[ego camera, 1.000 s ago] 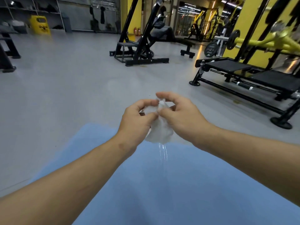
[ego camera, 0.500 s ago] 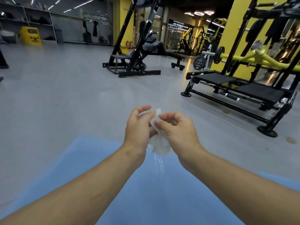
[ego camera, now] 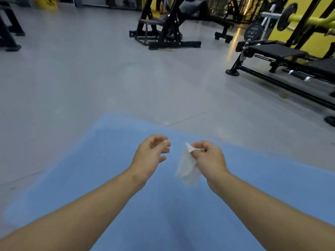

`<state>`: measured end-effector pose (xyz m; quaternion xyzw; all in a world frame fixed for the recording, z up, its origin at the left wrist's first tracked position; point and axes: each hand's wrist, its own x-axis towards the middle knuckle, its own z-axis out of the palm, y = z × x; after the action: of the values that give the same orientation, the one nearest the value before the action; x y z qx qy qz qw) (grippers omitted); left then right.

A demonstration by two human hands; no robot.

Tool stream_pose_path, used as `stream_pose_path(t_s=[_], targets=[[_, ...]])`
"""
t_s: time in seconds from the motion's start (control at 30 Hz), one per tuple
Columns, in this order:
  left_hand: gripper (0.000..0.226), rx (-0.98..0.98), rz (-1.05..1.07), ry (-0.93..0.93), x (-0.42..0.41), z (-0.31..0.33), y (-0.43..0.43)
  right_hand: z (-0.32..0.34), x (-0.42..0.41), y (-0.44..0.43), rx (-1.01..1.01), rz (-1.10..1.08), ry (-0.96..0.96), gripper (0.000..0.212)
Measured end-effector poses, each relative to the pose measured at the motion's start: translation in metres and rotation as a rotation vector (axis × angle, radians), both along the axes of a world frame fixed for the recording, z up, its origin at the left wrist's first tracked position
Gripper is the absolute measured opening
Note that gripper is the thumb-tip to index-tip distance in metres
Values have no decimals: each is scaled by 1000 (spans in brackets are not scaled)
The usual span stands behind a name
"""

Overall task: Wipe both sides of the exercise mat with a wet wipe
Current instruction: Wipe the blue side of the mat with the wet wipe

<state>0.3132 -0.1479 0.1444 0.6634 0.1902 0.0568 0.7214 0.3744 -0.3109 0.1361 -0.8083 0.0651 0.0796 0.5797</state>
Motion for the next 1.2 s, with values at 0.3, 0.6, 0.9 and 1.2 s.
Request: stream_pose_path(t_s=[0.3, 0.6, 0.9, 1.2], targets=[[33, 617, -162, 284, -33, -169, 61, -133, 2, -33, -394, 13, -7, 20], [52, 1205, -233, 202, -57, -253, 32, -250, -76, -32, -704, 497, -350, 50], [60, 1432, -297, 283, -62, -267, 36, -250, -77, -38, -1046, 675, -426, 86], [61, 1461, -321, 290, -64, -269, 43, -242, -8, -5, -907, 643, -292, 90]])
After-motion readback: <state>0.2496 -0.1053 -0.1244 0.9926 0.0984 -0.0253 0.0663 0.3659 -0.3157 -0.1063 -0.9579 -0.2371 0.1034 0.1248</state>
